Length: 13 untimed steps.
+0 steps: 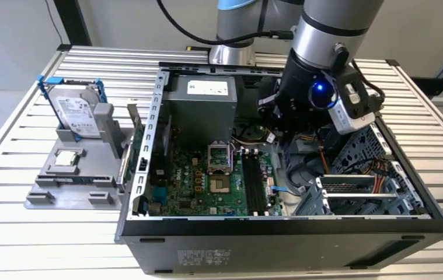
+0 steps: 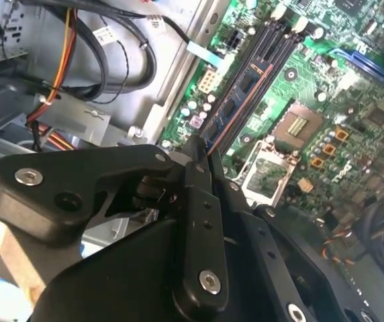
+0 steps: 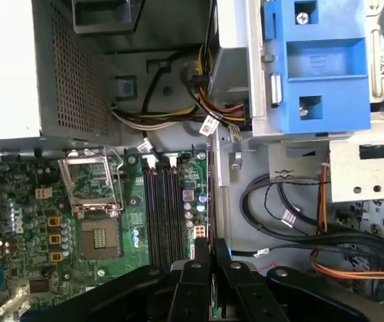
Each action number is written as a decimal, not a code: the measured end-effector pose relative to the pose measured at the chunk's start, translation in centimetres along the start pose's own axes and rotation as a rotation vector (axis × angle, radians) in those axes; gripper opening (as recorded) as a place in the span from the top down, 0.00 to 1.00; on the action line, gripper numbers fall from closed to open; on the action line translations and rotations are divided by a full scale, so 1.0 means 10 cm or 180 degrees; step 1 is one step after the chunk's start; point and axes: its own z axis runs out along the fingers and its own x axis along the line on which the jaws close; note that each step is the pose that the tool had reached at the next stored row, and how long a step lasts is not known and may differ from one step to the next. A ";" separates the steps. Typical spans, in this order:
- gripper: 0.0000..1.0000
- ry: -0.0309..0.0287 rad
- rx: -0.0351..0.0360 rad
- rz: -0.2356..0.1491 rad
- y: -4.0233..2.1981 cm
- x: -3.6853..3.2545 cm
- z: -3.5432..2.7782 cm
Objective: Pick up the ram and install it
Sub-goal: 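Insert the ram into the slot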
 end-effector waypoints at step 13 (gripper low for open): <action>1.00 0.0027 0.0001 -0.0007 -0.210 0.164 0.228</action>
